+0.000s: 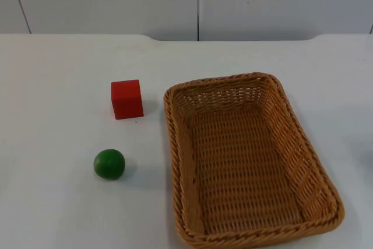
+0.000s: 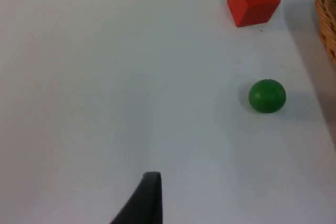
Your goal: Place all geometric objects except the red cube into the basket.
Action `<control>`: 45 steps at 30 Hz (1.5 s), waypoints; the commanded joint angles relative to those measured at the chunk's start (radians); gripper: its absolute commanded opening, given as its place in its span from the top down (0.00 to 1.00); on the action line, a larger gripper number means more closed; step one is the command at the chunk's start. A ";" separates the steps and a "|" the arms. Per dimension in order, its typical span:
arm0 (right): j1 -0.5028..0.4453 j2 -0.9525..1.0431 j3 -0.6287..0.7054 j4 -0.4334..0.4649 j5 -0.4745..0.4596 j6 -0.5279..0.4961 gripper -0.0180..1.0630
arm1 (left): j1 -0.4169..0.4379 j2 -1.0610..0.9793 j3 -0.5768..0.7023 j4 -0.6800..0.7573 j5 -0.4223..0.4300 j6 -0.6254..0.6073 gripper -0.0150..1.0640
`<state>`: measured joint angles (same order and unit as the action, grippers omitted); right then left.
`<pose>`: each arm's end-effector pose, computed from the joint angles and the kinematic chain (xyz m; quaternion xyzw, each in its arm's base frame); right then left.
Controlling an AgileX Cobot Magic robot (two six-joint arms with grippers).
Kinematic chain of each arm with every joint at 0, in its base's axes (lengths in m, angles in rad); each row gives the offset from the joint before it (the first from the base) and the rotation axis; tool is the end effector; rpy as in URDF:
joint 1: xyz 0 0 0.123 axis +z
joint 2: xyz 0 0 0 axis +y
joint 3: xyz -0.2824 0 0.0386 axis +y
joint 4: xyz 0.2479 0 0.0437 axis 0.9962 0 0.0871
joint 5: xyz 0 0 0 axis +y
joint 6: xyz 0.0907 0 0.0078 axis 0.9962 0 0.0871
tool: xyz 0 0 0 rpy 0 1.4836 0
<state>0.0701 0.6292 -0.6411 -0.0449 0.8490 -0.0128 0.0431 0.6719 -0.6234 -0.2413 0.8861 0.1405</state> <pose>0.1082 0.0045 0.3050 -0.0449 0.9156 -0.0099 0.3994 0.1134 -0.0120 0.2943 0.0070 0.9293 -0.0814 0.3603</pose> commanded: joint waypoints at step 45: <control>-0.008 0.106 -0.002 -0.005 -0.069 0.013 0.01 | -0.352 1.285 -0.437 0.005 -0.317 -0.078 0.16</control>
<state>0.0701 0.7359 -0.6411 -0.0469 0.7997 0.0000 -0.3019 1.9273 -1.0437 -0.2123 0.5935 0.0710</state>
